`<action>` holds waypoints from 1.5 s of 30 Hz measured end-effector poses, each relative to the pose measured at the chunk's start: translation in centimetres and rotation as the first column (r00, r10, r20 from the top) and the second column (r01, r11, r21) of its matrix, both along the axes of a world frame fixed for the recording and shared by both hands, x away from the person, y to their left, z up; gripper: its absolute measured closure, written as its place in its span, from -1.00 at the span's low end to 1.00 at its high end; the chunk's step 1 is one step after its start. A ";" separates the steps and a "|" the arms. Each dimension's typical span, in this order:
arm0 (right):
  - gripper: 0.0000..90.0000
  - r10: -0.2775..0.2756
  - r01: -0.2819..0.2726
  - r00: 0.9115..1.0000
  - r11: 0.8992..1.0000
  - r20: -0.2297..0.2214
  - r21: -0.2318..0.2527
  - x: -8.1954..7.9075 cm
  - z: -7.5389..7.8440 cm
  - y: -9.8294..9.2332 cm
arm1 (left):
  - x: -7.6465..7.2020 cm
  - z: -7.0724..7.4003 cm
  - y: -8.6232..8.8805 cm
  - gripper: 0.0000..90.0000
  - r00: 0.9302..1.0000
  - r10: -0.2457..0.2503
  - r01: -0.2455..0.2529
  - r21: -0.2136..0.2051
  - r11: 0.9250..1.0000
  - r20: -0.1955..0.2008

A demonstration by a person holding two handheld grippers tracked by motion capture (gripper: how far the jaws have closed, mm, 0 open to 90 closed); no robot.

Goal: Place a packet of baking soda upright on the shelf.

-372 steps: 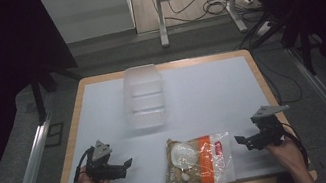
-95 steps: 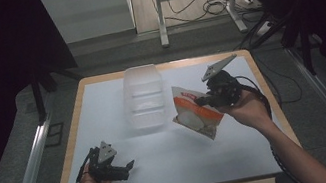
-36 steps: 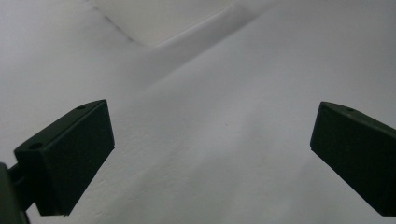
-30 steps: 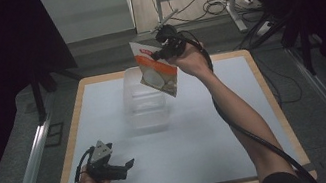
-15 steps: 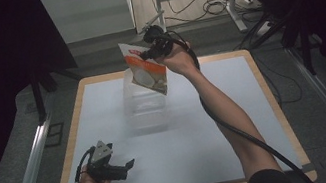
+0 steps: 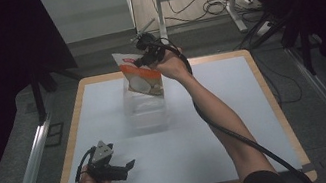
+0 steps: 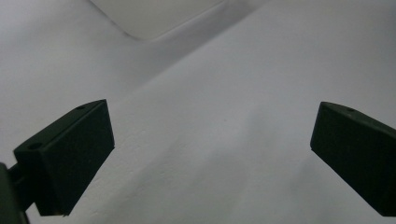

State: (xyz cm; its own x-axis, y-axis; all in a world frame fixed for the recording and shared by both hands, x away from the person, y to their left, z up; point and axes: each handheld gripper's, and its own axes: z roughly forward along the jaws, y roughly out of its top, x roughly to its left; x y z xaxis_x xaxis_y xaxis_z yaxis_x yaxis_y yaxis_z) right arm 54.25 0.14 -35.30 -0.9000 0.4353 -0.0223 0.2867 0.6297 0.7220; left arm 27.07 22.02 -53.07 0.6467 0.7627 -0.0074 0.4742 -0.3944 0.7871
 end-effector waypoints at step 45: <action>0.07 -0.053 0.053 0.998 0.998 0.016 -0.036 -0.9 -1.6 -0.9 | -0.1 -0.1 -0.4 -1.00 0.999 -0.007 0.007 0.003 1.000 -0.036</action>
